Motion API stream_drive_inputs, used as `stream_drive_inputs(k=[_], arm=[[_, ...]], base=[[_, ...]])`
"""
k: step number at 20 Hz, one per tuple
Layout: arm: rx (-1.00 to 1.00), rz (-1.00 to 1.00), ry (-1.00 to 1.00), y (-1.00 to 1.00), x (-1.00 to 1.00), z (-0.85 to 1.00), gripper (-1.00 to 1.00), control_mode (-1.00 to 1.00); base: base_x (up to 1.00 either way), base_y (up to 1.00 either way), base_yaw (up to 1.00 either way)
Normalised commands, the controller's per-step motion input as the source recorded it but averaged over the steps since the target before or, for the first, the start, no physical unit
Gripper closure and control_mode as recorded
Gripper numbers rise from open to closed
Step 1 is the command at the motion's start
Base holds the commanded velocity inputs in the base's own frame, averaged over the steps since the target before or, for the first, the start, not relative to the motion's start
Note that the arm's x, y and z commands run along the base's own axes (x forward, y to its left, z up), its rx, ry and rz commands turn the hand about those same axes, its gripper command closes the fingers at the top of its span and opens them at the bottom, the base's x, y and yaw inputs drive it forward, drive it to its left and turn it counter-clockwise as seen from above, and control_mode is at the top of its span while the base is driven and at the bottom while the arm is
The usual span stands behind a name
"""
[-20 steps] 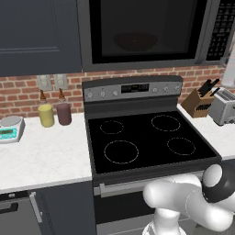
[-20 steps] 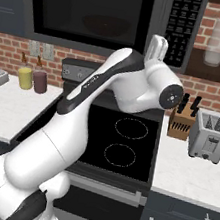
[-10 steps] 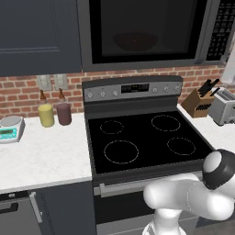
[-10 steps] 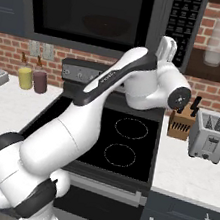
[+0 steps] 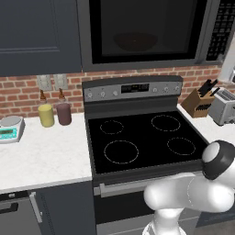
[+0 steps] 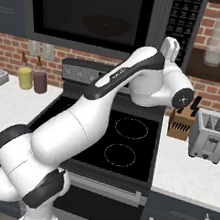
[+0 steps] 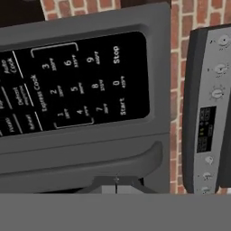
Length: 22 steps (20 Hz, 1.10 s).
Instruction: Open the microwave, place the bowl with waffle inside the microwave, then close the microwave door and turn it on.
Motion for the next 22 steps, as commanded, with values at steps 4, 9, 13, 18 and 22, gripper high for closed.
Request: stream_drive_inputs(k=[4,9,13,18,22], arm=[[0.0,0.0,-0.02,-0.01,0.39,-0.21,1.0,-1.0],[0.0,0.0,-0.02,-0.11,0.49,-0.22,1.0,-1.0],[0.0,0.0,-0.03,-0.27,0.56,-0.03,1.0,-1.0],[0.0,0.0,-0.02,-0.34,0.5,0.0,1.0,-1.0],[0.0,-0.01,-0.02,-0.32,0.47,0.0,1.0,-1.0]], base=[[0.0,0.0,0.0],[0.0,0.0,0.0],[0.0,0.0,0.0],[0.0,0.0,0.0],[0.0,0.0,0.0]])
